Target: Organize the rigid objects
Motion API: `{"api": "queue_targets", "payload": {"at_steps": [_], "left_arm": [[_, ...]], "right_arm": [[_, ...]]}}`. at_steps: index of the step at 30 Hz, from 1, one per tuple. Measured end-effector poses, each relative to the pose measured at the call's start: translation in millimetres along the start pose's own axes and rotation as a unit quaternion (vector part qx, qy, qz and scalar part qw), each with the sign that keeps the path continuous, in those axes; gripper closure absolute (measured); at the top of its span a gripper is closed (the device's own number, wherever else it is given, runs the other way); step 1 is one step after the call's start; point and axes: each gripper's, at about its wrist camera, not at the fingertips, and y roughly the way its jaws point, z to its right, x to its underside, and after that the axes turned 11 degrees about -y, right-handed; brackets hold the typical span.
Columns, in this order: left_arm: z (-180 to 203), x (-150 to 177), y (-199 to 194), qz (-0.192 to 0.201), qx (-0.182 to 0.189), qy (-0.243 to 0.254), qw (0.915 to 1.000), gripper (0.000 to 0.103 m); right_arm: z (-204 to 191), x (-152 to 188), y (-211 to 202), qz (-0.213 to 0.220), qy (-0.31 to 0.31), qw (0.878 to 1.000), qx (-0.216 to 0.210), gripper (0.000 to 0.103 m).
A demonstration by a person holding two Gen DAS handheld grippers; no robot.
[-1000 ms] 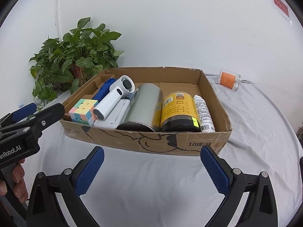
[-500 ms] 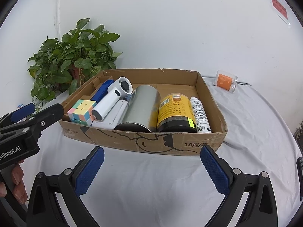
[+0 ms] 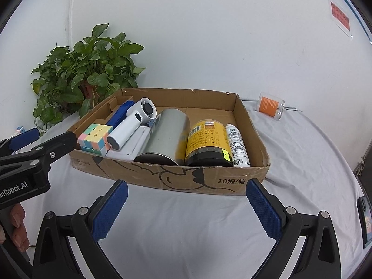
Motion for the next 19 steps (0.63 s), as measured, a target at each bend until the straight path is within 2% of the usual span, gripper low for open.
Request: {"api": "queue_targets", "payload": {"at_steps": [4, 13, 17, 19], "left_arm": [[0.5, 1.4, -1.3, 0.005, -0.015, 0.002, 0.9999, 0.001], [0.4, 3.0, 1.5, 0.0, -0.013, 0.0, 0.9999, 0.001], [-1.6, 5.6, 2.7, -0.004, -0.001, -0.01, 0.9999, 0.001], [-2.4, 5.3, 5.2, -0.018, 0.015, -0.012, 0.9996, 0.001]], "right_arm": [[-0.5, -0.1, -1.3, 0.003, -0.003, 1.0, 0.003, 0.001], [3.2, 0.5, 0.6, 0.004, 0.003, 1.0, 0.008, 0.001], [3.4, 1.1, 5.2, -0.004, 0.003, 1.0, 0.007, 0.001], [2.8, 1.1, 6.4, -0.005, 0.002, 1.0, 0.008, 0.001]]}}
